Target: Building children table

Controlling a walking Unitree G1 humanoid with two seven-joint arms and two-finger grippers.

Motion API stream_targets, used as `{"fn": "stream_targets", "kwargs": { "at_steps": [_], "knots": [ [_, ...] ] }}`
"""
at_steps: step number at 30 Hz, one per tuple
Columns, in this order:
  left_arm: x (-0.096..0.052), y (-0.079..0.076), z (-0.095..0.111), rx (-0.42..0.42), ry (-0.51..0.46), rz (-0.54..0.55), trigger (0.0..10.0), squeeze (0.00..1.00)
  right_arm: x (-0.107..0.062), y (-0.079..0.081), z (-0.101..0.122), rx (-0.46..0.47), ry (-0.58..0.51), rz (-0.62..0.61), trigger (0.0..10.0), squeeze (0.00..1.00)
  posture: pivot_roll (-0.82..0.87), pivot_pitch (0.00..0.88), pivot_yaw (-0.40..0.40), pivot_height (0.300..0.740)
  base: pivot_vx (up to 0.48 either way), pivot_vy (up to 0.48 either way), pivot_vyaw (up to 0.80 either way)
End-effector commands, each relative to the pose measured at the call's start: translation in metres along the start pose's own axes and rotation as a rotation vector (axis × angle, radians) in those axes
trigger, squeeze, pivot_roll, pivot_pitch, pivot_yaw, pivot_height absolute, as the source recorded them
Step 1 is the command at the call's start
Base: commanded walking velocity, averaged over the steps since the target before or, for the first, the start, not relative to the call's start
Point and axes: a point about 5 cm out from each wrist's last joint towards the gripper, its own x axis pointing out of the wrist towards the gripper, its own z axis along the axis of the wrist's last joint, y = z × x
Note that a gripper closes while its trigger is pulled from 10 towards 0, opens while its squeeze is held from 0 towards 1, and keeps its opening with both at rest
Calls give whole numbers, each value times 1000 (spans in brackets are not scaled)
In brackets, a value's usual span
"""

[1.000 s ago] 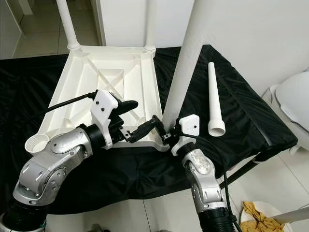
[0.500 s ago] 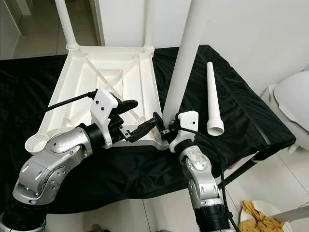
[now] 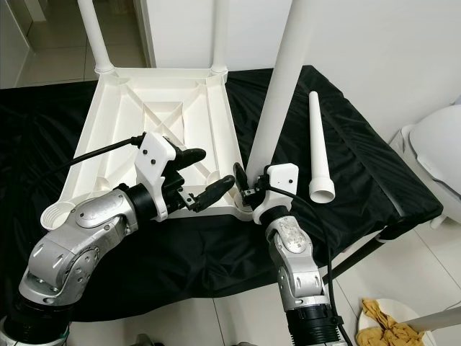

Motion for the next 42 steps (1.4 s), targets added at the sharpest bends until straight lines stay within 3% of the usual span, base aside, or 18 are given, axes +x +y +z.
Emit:
{"fn": "stream_targets", "kwargs": {
  "at_steps": [1,9,23,28,36,42],
  "knots": [
    [1,-1,3,3,-4,-1,10000,0,-21,-8,-53,45,281,-34,10000,0,-61,101,2,740,0,0,0],
    [0,0,3,7,-6,-1,10000,0,-20,-21,-53,65,289,95,10000,0,-56,96,3,740,0,0,0],
    [0,-1,4,11,-5,-2,10000,0,-13,-29,-49,36,280,261,10000,0,-44,88,1,740,0,0,0],
    [0,-1,5,18,-10,2,10000,0,-7,-25,-42,49,259,497,10000,0,-35,73,0,740,0,0,0],
    [0,0,6,25,-11,0,10000,0,-10,-26,-43,66,265,630,10000,0,-28,64,2,740,0,0,0],
    [0,0,7,27,-11,-4,10000,0,-9,-32,-42,113,268,665,10000,0,-28,57,7,740,0,0,0]
  ]
}}
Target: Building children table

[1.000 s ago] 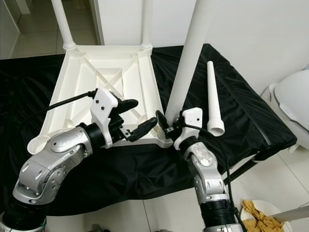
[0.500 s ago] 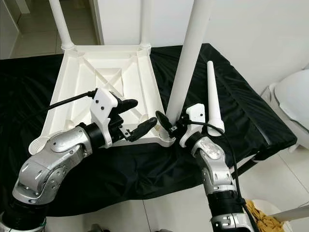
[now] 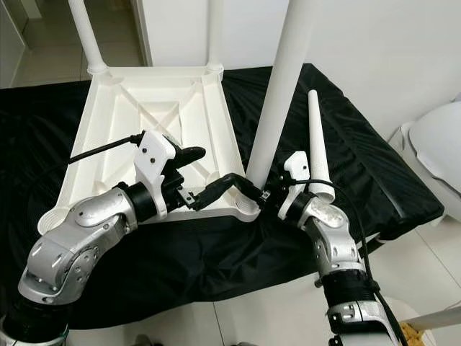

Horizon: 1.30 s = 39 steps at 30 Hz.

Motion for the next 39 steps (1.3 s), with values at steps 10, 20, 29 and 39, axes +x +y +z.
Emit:
{"fn": "stream_targets", "kwargs": {
  "at_steps": [10,20,29,39],
  "knots": [
    [1,-1,4,15,-6,-8,10000,0,-15,5,-44,169,156,52,10000,0,-30,57,9,740,0,0,0],
    [1,-2,4,12,-8,-7,10000,0,-16,4,-43,148,156,85,10000,0,-32,60,6,740,0,0,0],
    [1,-2,4,10,-7,-5,10000,0,-15,2,-40,161,147,104,10000,1000,-31,63,4,740,0,0,0],
    [2,-2,4,9,-9,-4,10000,0,-13,-3,-37,132,142,78,10000,494,-32,63,2,740,0,0,0]
  ]
}}
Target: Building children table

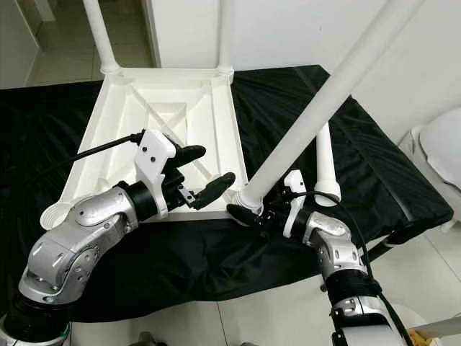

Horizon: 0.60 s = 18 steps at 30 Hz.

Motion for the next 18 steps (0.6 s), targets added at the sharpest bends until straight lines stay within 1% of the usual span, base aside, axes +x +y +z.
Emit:
{"fn": "stream_targets", "kwargs": {
  "at_steps": [1,2,4,5,8,10,14,18],
  "knots": [
    [1,-2,3,10,-5,-10,10000,0,1,0,-4,8,19,-12,10000,0,-33,64,2,740,0,0,0],
    [1,-2,3,10,-5,-9,10000,0,3,-3,0,-2,2,-31,941,0,-33,63,3,740,0,0,0],
    [1,-1,3,11,-4,-8,10000,0,4,-5,3,-8,-10,-43,941,0,-33,65,2,740,0,0,0],
    [1,-1,3,10,-6,-9,10000,0,5,-7,6,2,-21,-44,0,0,-33,64,2,740,0,0,0],
    [1,-1,3,12,-7,-7,10000,0,5,-10,10,18,-40,-58,0,0,-33,64,2,740,0,0,0],
    [2,0,3,12,-7,-4,10000,0,7,-14,14,14,-59,-90,0,0,-33,64,2,740,0,0,0],
    [2,1,4,14,-10,0,10000,0,8,-17,16,15,-61,-102,0,0,-32,64,0,740,0,0,0],
    [3,2,4,18,-12,5,10000,0,9,-20,20,-3,-69,-121,0,0,-28,63,-4,740,0,0,0]
  ]
}}
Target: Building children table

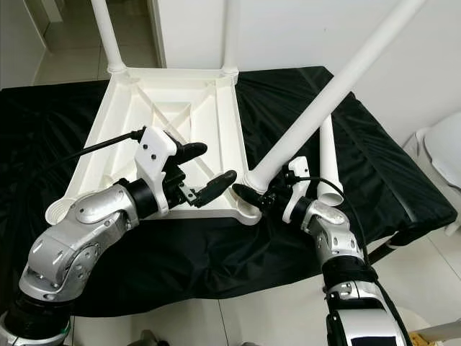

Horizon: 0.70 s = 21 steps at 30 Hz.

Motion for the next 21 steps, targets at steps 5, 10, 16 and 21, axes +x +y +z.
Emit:
{"fn": "stream_targets", "kwargs": {
  "at_steps": [5,10,16,21],
  "knots": [
    [3,3,2,13,-8,10,10000,0,5,-3,7,-40,6,-26,10000,0,-27,62,-5,740,0,0,0],
    [21,4,17,38,-60,-54,10000,0,10,-6,18,-123,100,0,10000,0,-34,60,-9,740,0,0,0],
    [36,7,29,59,-86,-102,10000,1000,10,-3,26,-180,190,91,10000,0,-50,55,-11,740,0,0,0],
    [49,9,45,58,-110,-125,10000,0,8,-1,32,-239,237,157,10000,0,-53,52,-13,740,0,0,0]
  ]
}}
